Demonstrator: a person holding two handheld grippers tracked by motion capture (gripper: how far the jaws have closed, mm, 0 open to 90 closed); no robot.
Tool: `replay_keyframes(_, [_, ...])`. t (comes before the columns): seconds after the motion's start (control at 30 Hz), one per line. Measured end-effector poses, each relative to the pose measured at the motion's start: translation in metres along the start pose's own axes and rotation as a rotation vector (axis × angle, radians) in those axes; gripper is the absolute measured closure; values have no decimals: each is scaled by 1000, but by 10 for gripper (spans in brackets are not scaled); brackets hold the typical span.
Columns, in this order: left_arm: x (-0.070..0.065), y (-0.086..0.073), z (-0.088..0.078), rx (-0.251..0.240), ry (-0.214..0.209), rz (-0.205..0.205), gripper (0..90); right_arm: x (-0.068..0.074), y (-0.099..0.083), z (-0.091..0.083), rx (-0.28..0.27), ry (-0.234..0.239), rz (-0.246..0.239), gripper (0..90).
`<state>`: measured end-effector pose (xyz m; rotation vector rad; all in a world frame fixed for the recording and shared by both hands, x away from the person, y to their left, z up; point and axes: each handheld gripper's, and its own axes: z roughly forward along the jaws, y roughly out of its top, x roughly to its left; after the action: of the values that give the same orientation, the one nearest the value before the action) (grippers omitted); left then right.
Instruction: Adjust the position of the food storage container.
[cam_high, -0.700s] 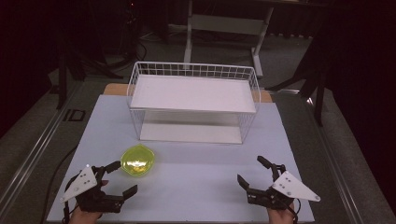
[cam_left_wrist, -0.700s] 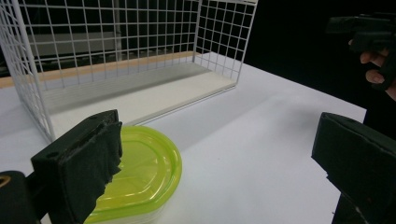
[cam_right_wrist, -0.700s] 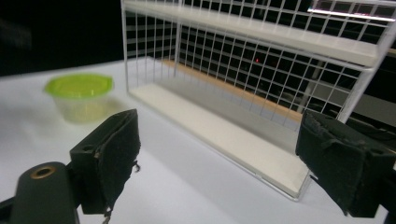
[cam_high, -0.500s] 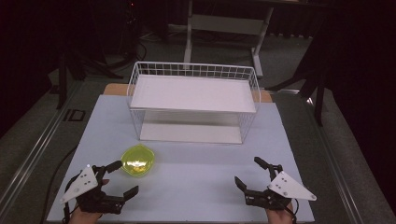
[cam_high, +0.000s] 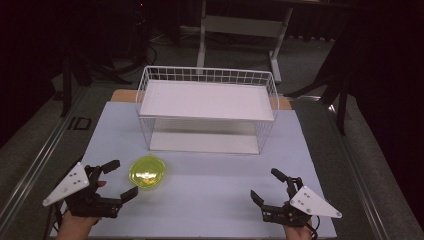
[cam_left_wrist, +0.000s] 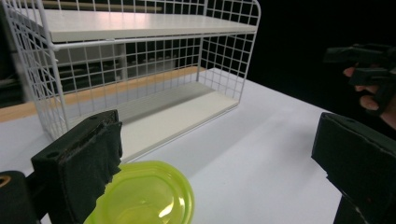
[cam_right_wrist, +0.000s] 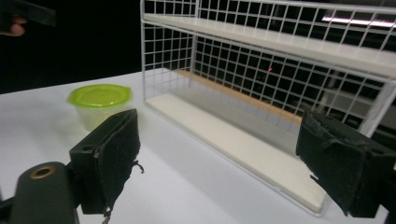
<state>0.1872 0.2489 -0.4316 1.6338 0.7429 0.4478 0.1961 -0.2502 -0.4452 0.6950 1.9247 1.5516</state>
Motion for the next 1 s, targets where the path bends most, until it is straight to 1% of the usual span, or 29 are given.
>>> replay_keyframes(0.03, [5,0,0,2,-4,-6,26,0,0,1,7,1,2,134])
replay_keyframes(0.07, [12,-1,0,8,20,-31,27,1,-1,1,10,-9,-4,134])
replay_keyframes(0.1, [17,-3,0,10,34,-41,36,1,-1,2,11,-7,-6,134])
replay_keyframes(0.13, [17,-3,0,10,34,-41,65,1,-1,2,16,2,-2,134])
replay_keyframes(0.17, [24,-6,0,10,64,-33,101,1,-2,2,15,-3,-3,134])
replay_keyframes(0.2, [28,-10,-1,8,104,-3,176,1,-2,2,13,-6,-3,134])
replay_keyframes(0.23, [28,-10,-1,8,104,-3,232,1,-2,2,13,-6,-3,134])
replay_keyframes(0.27, [31,-14,-2,2,142,14,271,1,-2,2,10,0,1,134])
replay_keyframes(0.3, [42,-21,-2,16,162,0,354,2,-2,3,10,-5,1,134])
replay_keyframes(0.33, [48,-25,-1,34,174,-9,423,2,-3,3,14,1,4,134])
replay_keyframes(0.37, [48,-25,-1,34,174,-9,472,2,-3,3,14,1,4,134])
replay_keyframes(0.4, [53,-28,-1,56,180,-26,515,2,-4,5,19,5,8,134])
replay_keyframes(0.43, [57,-31,-1,66,187,-39,515,2,-4,5,19,5,8,134])
replay_keyframes(0.47, [64,-39,0,105,209,-65,606,2,-5,6,25,10,13,134])
replay_keyframes(0.5, [66,-42,0,122,213,-72,635,2,-5,6,23,10,12,134])
replay_keyframes(0.57, [69,-49,1,170,224,-66,758,2,-4,6,22,11,12,134])
replay_keyframes(0.6, [70,-51,2,192,222,-68,811,1,-4,6,22,10,12,134])
replay_keyframes(0.63, [70,-51,2,192,222,-68,865,1,-4,6,22,10,12,134])
replay_keyframes(0.67, [72,-55,4,234,220,-82,894,2,-4,6,21,9,12,134])
replay_keyframes(0.7, [72,-60,6,263,205,-92,900,2,-4,6,21,10,12,134])
replay_keyframes(0.73, [70,-65,11,321,194,-78,900,2,-4,5,20,12,10,134])
replay_keyframes(0.77, [69,-67,13,338,177,-80,900,2,-4,5,19,12,9,134])
replay_keyframes(0.8, [69,-67,13,338,177,-80,900,2,-4,5,19,12,9,134])
replay_keyframes(0.83, [67,-70,17,372,154,-80,900,2,-4,5,19,11,8,134])
replay_keyframes(0.87, [66,-71,20,395,135,-85,900,2,-4,5,18,16,9,134])
replay_keyframes(0.93, [63,-73,23,408,120,-77,900,2,-4,6,21,16,8,135])
replay_keyframes(0.97, [63,-74,25,425,104,-79,900,2,-5,6,23,18,6,134])
replay_keyframes(1.0, [62,-75,27,431,95,-84,900,2,-5,6,24,19,9,135])
